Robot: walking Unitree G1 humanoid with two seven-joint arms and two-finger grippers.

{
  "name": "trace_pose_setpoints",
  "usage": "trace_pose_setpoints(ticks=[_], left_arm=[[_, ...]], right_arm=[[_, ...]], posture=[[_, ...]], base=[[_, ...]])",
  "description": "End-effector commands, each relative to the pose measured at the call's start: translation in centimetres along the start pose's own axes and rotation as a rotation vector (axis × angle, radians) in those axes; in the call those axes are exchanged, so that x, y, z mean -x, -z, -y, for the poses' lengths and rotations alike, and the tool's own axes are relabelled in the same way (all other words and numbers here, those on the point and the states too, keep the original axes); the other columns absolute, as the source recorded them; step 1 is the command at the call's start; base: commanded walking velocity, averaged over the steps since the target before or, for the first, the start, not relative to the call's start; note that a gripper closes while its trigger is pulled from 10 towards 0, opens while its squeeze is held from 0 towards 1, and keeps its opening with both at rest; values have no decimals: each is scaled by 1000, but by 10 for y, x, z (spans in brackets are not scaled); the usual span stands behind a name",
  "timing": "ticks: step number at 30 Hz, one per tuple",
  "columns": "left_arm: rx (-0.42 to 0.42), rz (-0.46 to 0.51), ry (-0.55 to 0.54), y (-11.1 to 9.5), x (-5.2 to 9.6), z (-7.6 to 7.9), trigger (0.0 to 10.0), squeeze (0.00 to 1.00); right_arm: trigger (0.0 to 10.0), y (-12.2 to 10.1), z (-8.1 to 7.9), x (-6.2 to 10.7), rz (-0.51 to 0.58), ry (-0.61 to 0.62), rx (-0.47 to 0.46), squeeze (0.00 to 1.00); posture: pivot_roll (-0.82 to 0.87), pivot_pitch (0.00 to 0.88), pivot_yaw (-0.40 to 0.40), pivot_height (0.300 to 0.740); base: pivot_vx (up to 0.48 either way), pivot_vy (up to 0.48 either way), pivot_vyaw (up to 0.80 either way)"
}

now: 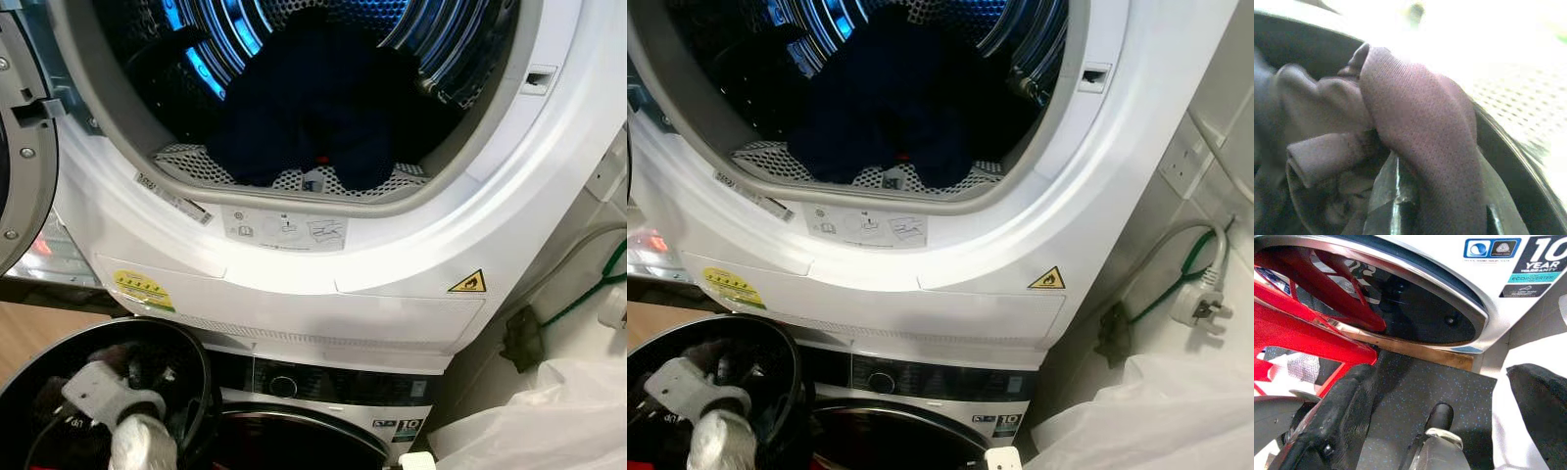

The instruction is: Clothes washing

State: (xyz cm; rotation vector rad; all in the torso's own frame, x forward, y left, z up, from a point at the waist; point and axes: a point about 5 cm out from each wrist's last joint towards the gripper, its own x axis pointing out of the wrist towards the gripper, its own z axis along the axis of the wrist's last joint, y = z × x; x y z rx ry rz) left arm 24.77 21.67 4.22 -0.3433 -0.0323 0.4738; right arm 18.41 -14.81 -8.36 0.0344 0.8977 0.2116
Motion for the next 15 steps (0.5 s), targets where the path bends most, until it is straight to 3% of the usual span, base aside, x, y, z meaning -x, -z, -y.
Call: trace_pose_setpoints(ticks=[1, 6, 10, 12, 13, 15], left_arm=[[-105, 121, 111, -17, 7, 16, 0, 0], [-169, 201, 109, -28, 24, 17, 0, 0], [-320, 348, 182, -51, 40, 27, 0, 0], [-356, 368, 195, -54, 44, 28, 0, 0], [-445, 415, 244, -58, 54, 30, 0, 0], [-514, 454, 309, -60, 64, 35, 0, 0]], right_arm=[[10000, 0, 1, 0, 6, 7, -14, 0], [10000, -1, 1, 0, 7, 6, -12, 0], [10000, -2, 1, 0, 9, 6, -4, 0], [10000, -3, 1, 0, 9, 6, -3, 0], [10000, -4, 2, 0, 10, 6, 1, 0], [10000, -5, 2, -1, 12, 8, 2, 0]], posture=[[69, 0, -21, 740], [75, 0, -23, 740], [85, 0, -31, 740], [86, 0, -33, 740], [85, 0, -33, 740], [87, 0, -34, 740]], base=[[0, 0, 0], [0, 0, 0], [0, 0, 0], [0, 0, 0], [0, 0, 0], [0, 0, 0]])
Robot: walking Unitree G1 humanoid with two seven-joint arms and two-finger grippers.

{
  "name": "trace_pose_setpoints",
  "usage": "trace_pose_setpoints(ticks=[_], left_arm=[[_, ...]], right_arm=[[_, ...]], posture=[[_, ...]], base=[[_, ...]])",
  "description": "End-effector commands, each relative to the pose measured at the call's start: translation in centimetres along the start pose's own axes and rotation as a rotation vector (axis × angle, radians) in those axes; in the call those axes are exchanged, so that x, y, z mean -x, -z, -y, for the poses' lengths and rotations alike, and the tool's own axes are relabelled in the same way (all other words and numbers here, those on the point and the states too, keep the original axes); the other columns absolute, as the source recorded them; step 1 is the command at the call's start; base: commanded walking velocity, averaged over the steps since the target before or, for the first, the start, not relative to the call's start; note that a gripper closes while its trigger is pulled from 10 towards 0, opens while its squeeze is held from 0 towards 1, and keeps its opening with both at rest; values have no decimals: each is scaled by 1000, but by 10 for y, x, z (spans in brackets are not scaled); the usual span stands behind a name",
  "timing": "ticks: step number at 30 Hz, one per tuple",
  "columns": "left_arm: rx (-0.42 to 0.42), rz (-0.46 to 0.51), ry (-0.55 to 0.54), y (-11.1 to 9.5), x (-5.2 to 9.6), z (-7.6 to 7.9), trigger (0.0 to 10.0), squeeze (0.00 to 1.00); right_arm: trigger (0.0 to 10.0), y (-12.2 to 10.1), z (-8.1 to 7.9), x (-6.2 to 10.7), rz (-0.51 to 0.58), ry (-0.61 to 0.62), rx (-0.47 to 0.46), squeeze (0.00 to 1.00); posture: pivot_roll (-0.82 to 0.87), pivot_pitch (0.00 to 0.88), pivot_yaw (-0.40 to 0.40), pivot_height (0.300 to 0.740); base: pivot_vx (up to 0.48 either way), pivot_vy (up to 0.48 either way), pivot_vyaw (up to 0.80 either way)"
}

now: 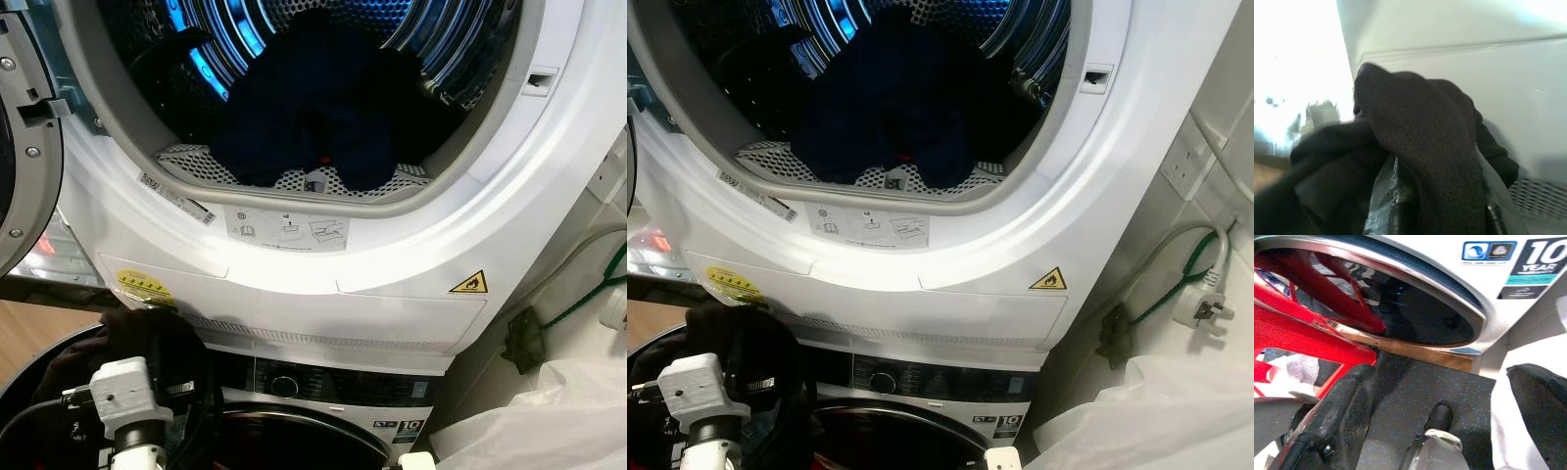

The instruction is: Clothes washing

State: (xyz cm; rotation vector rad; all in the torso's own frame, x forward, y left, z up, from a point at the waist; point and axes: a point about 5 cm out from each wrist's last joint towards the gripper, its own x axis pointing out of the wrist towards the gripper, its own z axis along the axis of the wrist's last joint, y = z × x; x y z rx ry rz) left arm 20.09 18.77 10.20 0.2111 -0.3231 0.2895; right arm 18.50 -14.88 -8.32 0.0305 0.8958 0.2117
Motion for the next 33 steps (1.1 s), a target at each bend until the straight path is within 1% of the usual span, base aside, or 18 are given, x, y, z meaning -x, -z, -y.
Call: trace_pose_setpoints(ticks=[1, 3, 4, 7, 9, 11, 15, 16, 18, 19, 20, 21, 25, 26, 29, 31, 32, 33], left_arm=[[-59, 97, 80, -15, 2, 9, 0, 0], [-82, 127, 149, -21, 5, 16, 0, 0], [-91, 164, 235, -27, 8, 27, 0, 0], [-76, 218, 396, -35, 9, 45, 0, 0], [-97, 267, 470, -43, 7, 51, 0, 0], [-87, 275, 519, -47, 4, 56, 0, 0], [-60, 316, 578, -63, -8, 64, 0, 0], [-52, 348, 620, -72, -13, 70, 0, 0], [-49, 381, 656, -79, -17, 75, 0, 0], [-28, 404, 713, -87, -18, 83, 0, 0], [-22, 413, 730, -90, -19, 86, 0, 0], [6, 423, 784, -95, -19, 91, 0, 0], [67, 422, 896, -105, -14, 98, 0, 0], [67, 422, 896, -105, -14, 98, 0, 0], [63, 448, 1000, -113, -8, 98, 0, 0], [54, 489, 1014, -125, -18, 95, 0, 0], [54, 489, 1014, -125, -18, 95, 0, 0], [56, 496, 1011, -129, -23, 95, 0, 0]], right_arm=[[10000, -4, 2, -1, 11, 6, -1, 0], [10000, -5, 2, -1, 12, 7, -1, 0], [10000, -5, 2, -1, 13, 7, -2, 0], [10000, -7, 2, -1, 15, 6, -2, 0], [10000, -7, 2, -1, 15, 6, -1, 0], [10000, -8, 2, -1, 14, 6, 1, 0], [10000, -8, 2, -2, 14, 5, 2, 0], [10000, -8, 2, -2, 15, 5, 0, 0], [10000, -8, 1, -2, 16, 5, -2, 0], [10000, -8, 1, -2, 16, 6, -5, 0], [10000, -8, 1, -2, 16, 6, -6, 0], [10000, -8, 0, -2, 17, 6, -6, 0], [10000, -8, 0, -2, 18, 6, -7, 0], [10000, -8, 0, -2, 18, 6, -7, 0], [10000, -8, -1, -2, 18, 6, -10, 0], [10000, -8, -2, -2, 18, 6, -12, 0], [10000, -8, -2, -2, 18, 6, -12, 0], [10000, -8, -2, -2, 18, 6, -12, 0]], posture=[[88, 0, -34, 740], [94, 0, -35, 740], [96, 0, -36, 740], [104, 0, -39, 740], [106, 0, -40, 740], [111, 0, -43, 740], [112, 0, -40, 740], [114, 0, -39, 740], [113, 0, -36, 740], [114, 0, -37, 740], [114, 0, -37, 740], [116, 0, -38, 740], [113, 0, -35, 740], [113, 0, -35, 740], [113, 0, -34, 740], [111, 0, -27, 740], [111, 0, -27, 740], [111, 0, -27, 740]], base=[[0, 0, 0], [0, 0, 0], [0, 0, 0], [0, 0, 0], [0, 0, 0], [0, 0, 0], [0, 0, 0], [0, 0, 0], [0, 0, 0], [0, 0, 0], [0, 0, 0], [0, 0, 0], [0, 0, 0], [0, 0, 0], [0, 0, 0], [0, 0, 0], [0, 0, 0], [0, 0, 0]])
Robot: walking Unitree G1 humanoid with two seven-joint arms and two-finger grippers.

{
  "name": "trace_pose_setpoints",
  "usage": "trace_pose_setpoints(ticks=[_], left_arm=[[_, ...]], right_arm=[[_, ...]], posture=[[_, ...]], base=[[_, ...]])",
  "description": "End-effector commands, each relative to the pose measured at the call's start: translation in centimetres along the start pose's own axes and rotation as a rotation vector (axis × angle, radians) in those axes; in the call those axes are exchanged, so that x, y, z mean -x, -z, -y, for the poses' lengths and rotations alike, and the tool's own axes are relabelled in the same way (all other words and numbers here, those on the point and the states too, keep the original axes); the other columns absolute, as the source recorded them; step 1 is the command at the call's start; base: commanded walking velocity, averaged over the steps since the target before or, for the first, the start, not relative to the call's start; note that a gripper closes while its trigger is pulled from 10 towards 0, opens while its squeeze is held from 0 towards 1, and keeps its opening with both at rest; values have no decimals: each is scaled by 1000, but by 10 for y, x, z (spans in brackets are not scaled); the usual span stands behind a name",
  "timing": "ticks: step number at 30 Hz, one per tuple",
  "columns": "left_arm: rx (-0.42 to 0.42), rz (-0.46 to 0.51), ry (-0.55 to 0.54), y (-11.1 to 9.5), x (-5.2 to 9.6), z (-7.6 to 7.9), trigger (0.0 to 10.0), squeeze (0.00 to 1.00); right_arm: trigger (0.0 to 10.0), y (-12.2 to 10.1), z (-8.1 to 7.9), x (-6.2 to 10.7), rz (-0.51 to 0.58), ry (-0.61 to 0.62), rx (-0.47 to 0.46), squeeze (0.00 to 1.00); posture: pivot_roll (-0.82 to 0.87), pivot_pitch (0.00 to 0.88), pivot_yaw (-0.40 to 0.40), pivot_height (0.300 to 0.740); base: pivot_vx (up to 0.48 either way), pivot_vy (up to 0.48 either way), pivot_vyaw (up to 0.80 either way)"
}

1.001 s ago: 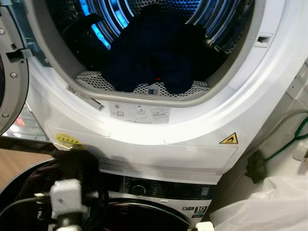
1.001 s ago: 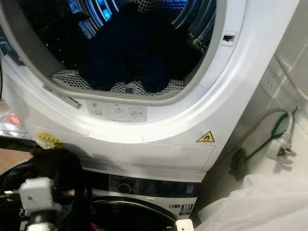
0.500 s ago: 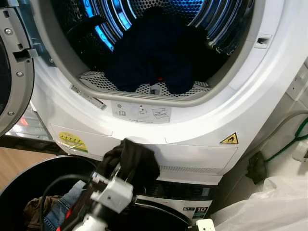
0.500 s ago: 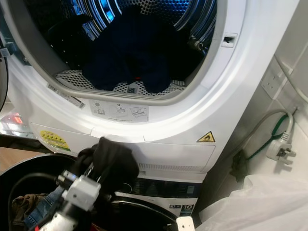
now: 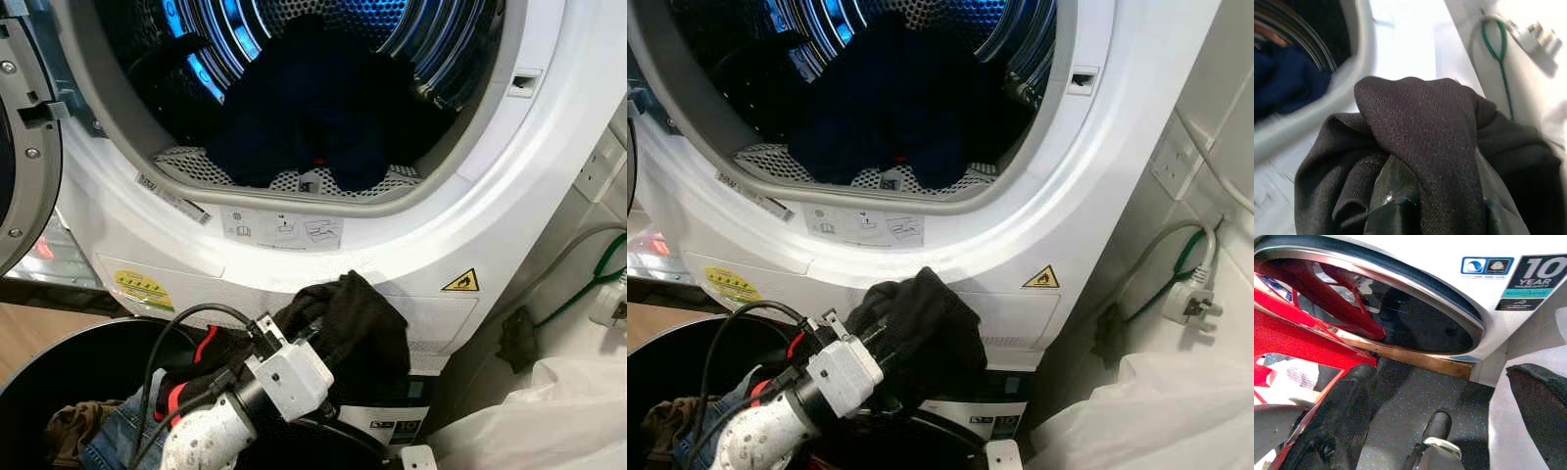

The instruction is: Clothes washing

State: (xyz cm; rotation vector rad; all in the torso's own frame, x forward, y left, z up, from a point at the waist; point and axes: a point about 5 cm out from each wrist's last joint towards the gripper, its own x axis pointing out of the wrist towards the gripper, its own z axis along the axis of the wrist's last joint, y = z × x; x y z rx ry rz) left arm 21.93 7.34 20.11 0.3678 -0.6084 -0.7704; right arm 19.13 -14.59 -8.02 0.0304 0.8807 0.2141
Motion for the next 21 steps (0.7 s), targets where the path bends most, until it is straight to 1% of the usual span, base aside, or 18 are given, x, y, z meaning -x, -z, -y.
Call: trace_pose_setpoints(ticks=[1, 2, 3, 5, 8, 9, 10, 11, 12, 13, 15, 16, 18, 19, 21], left_arm=[[-22, 75, 21, -16, -13, -12, 0, 0], [-22, 75, 21, -16, -13, -12, 0, 0], [-59, 109, 71, -19, -24, -20, 0, 0], [-112, 144, 117, -23, -34, -26, 0, 0], [-143, 190, 153, -30, -49, -38, 0, 0], [-159, 220, 167, -35, -57, -44, 0, 0], [-192, 267, 197, -46, -69, -51, 0, 0], [-192, 267, 197, -46, -69, -51, 0, 0], [-233, 302, 226, -54, -80, -56, 0, 0], [-275, 321, 233, -60, -89, -62, 0, 0], [-301, 332, 228, -65, -96, -70, 0, 0], [-367, 356, 201, -74, -105, -83, 0, 0], [-421, 373, 167, -81, -112, -95, 0, 0], [-483, 392, 118, -91, -120, -113, 0, 0], [-513, 412, 73, -99, -126, -127, 0, 0]], right_arm=[[10000, -1, 0, 0, 4, 8, -17, 0], [10000, -1, 0, 0, 4, 8, -17, 0], [10000, -1, 0, 0, 4, 7, -19, 0], [10000, -1, -1, -1, 3, 6, -19, 0], [10000, -2, -1, -1, 3, 4, -10, 0], [10000, -2, -1, -1, 4, 5, -11, 0], [10000, -1, -2, -1, 5, 9, -17, 0], [10000, -1, -2, -1, 5, 9, -17, 0], [10000, -1, -2, -1, 5, 11, -23, 0], [10000, -1, -2, -1, 4, 13, -26, 0], [10000, -1, -2, -1, 4, 14, -28, 0], [10000, -1, -3, -1, 4, 12, -26, 0], [10000, -1, -3, -1, 4, 13, -25, 0], [10000, -2, -3, -1, 4, 12, -24, 0], [10000, -2, -3, -1, 3, 11, -24, 0]], posture=[[116, 0, -26, 740], [116, 0, -26, 740], [130, 0, -37, 740], [130, 0, -37, 740], [119, 0, -30, 740], [113, 0, -26, 740], [110, 0, -20, 740], [110, 0, -20, 740], [111, 0, -17, 740], [112, 0, -17, 740], [110, 0, -12, 740], [107, 0, -10, 740], [111, 0, -11, 740], [112, 0, -8, 740], [111, 0, -7, 740]], base=[[0, 0, 0], [0, 0, 0], [0, 0, 0], [0, 0, 0], [0, 0, 0], [0, 0, 0], [0, 0, 0], [0, 0, 0], [0, 0, 0], [0, 0, 0], [0, 0, 0], [0, 0, 0], [0, 0, 0], [0, 0, 0], [0, 0, 0]])
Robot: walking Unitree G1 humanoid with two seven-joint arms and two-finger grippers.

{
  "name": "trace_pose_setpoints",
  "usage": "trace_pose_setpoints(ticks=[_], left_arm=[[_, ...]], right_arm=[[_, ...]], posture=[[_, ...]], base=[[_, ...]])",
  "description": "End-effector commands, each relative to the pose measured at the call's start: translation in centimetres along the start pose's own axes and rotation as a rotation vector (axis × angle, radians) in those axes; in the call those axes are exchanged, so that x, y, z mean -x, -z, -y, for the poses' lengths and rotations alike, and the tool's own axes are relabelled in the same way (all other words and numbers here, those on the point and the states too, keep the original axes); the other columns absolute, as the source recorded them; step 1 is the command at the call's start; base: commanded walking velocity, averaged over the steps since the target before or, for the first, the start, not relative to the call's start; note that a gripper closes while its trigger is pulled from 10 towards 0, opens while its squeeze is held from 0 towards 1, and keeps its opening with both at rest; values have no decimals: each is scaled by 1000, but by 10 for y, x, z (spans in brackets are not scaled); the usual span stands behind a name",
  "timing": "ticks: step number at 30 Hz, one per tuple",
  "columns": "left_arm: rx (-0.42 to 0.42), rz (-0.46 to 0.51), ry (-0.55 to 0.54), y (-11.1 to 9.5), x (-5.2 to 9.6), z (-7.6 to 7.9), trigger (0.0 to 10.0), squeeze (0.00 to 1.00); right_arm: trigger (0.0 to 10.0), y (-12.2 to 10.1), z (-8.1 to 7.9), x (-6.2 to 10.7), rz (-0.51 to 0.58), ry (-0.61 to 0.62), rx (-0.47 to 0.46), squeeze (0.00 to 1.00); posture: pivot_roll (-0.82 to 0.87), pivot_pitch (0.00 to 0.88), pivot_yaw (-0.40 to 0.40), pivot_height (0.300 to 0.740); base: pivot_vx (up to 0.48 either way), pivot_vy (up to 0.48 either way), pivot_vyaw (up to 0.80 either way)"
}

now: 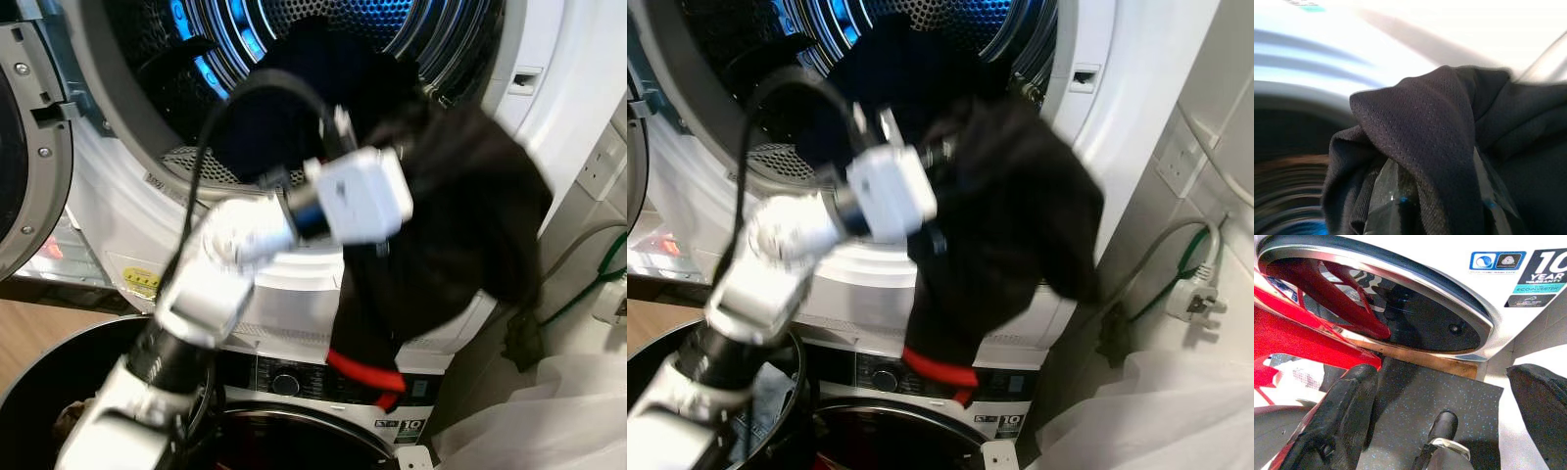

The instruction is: Clothes washing

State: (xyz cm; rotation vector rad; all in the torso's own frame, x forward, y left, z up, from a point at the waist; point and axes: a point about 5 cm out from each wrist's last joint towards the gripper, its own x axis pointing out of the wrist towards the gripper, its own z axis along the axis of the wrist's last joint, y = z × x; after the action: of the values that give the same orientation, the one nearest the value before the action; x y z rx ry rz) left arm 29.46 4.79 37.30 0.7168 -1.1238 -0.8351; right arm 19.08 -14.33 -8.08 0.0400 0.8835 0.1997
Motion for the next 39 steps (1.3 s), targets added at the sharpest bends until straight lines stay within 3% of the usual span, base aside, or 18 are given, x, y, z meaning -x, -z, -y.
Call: trace_pose_setpoints(ticks=[1, 7, 10, 12, 14, 16, 19, 20, 24, 25, 28, 30, 31, 32, 39], left_arm=[[-75, 24, -84, -3, -3, -26, 0, 0], [-217, -16, -256, 9, -7, -79, 0, 0], [-200, -89, -353, 25, -2, -99, 0, 0], [-148, -150, -367, 38, 2, -103, 0, 0], [-88, -244, -359, 55, 6, -102, 0, 0], [43, -348, -361, 73, 13, -97, 0, 0], [136, -410, -390, 85, 20, -94, 0, 0], [218, -453, -414, 93, 24, -92, 0, 0], [312, -476, -426, 98, 26, -92, 0, 0], [405, -487, -421, 102, 27, -89, 196, 0], [505, -499, -386, 105, 28, -84, 627, 0], [517, -509, -358, 107, 28, -81, 588, 0], [509, -531, -289, 108, 27, -75, 863, 0], [418, -585, -111, 110, 24, -60, 2863, 0], [341, -549, 34, 103, 5, -48, 2863, 0]], right_arm=[[10000, -2, -1, -1, 5, 2, -9, 0], [10000, -3, -2, -1, 11, 10, -29, 0], [10000, -4, -3, -2, 13, 11, -32, 0], [10000, -4, -3, -2, 14, 11, -34, 0], [10000, -4, -4, -2, 16, 13, -40, 0], [10000, -4, -4, -2, 18, 18, -49, 0], [10000, -3, -4, -2, 19, 24, -56, 0], [10000, -1, -3, -1, 20, 34, -61, 0], [10000, 2, -2, 0, 24, 42, -66, 0], [10000, 3, -1, 1, 29, 50, -73, 0], [10000, 6, 2, 3, 32, 58, -79, 0], [10000, 7, 3, 3, 32, 61, -82, 0], [10000, 9, 4, 4, 32, 70, -88, 0], [10000, 14, 7, 6, 27, 84, -97, 0], [10000, 19, 9, 8, 22, 84, -85, 0]], posture=[[105, 0, -2, 740], [95, 0, 14, 740], [92, 0, 18, 740], [87, 0, 22, 740], [81, 0, 26, 740], [61, 0, 37, 740], [46, 0, 46, 740], [19, 0, 61, 740], [-7, 0, 76, 740], [-28, 0, 86, 740], [-48, 0, 95, 740], [-65, 0, 101, 740], [-65, 0, 101, 740], [-72, 0, 102, 740], [-76, 0, 96, 740]], base=[[0, 0, 0], [0, 0, 0], [0, 0, 0], [0, 0, 0], [0, 0, 0], [0, 0, 0], [0, 0, 0], [0, 0, 0], [0, 0, 0], [0, 0, 0], [0, 0, 0], [0, 0, 0], [0, 0, 0], [0, 0, 0], [0, 0, 0]])
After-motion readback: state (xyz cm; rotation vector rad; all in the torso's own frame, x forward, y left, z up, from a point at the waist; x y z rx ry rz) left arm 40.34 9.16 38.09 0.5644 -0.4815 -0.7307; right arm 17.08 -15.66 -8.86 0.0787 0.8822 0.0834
